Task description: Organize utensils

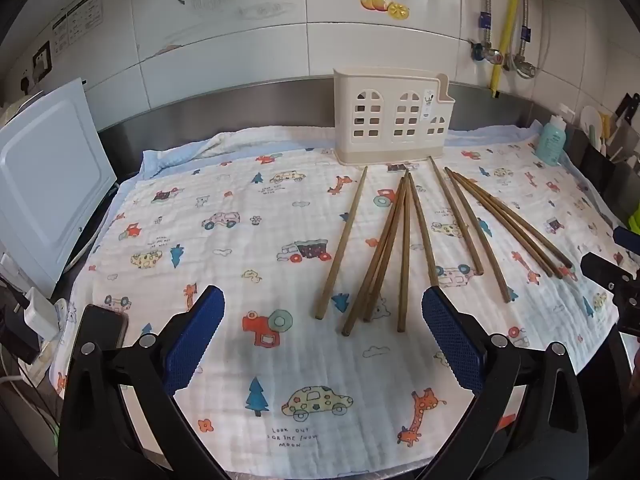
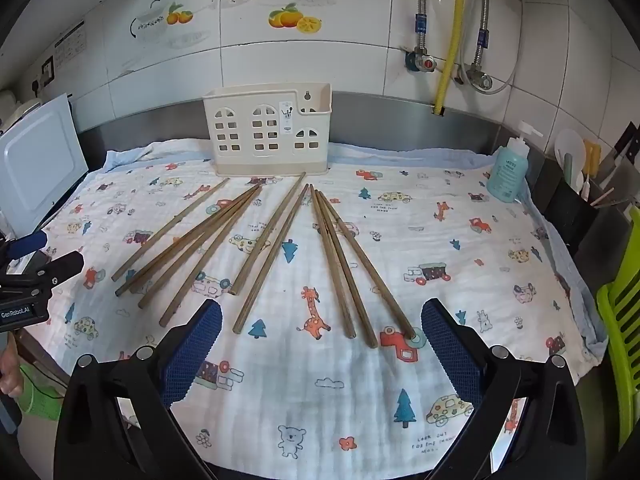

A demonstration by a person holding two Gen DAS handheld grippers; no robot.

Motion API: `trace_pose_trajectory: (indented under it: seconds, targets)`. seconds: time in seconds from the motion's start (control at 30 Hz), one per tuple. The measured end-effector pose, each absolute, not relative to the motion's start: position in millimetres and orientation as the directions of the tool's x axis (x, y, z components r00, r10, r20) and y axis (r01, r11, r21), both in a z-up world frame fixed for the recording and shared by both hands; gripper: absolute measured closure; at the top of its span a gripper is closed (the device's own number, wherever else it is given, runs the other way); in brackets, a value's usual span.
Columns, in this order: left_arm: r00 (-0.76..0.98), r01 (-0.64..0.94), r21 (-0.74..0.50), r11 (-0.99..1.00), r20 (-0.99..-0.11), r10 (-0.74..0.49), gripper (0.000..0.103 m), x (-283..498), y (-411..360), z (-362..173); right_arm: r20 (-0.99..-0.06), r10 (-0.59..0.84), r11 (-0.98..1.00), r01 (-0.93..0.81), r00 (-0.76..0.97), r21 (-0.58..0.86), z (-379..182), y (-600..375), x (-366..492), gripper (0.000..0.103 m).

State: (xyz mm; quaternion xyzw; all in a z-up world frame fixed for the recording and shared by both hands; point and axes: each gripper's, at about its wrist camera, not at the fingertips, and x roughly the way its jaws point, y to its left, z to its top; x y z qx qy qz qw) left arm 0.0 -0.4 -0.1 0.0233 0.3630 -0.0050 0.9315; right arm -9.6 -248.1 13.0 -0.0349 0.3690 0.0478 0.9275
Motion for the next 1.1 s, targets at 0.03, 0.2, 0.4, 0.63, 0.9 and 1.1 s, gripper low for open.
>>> trace_pose_trajectory:
  seconds: [0.03,0.2,0.4,0.63,0.9,1.1]
  targets:
    - [0.737,0.025,0.041,0.999,-0.676,0.009,0.005,0.1,-0.5,-0.1,-0.684,0.057,0.993,-0.114,0.727,-0.039,13.1,-247.6,-10.0,0.006]
    - [0.748,0.035,0.024,0.999,-0.664,-0.01,0.005,-2.2,-0.2,4.5,-0.686,0.049,0.993,-0.109,0.726,-0.045,12.2,-247.5,-9.5,0.006]
    - [0.766,0.032,0.033,0.999,-0.643,-0.004,0.005,-5.0,2.2,2.7,-0.677,0.054,0.992,-0.115,0.734,-0.046,20.2,-245.8,-10.9,0.006]
    - [0.775,0.023,0.034,0.999,-0.632,0.004,0.005,-5.5,-3.6,13.6,-0.67,0.058,0.991,-0.121,0.74,-0.048,24.1,-243.3,-10.2,0.006]
    - [0.787,0.026,0.03,0.999,-0.617,-0.002,0.005,-6.7,-2.8,17.7,-0.666,0.061,0.991,-0.122,0.744,-0.045,24.5,-243.1,-9.8,0.006]
    - [0.792,0.018,0.025,1.0,-0.611,0.001,0.005,-5.4,-2.7,19.2,-0.661,0.065,0.991,-0.126,0.747,-0.045,26.1,-242.0,-9.5,0.006]
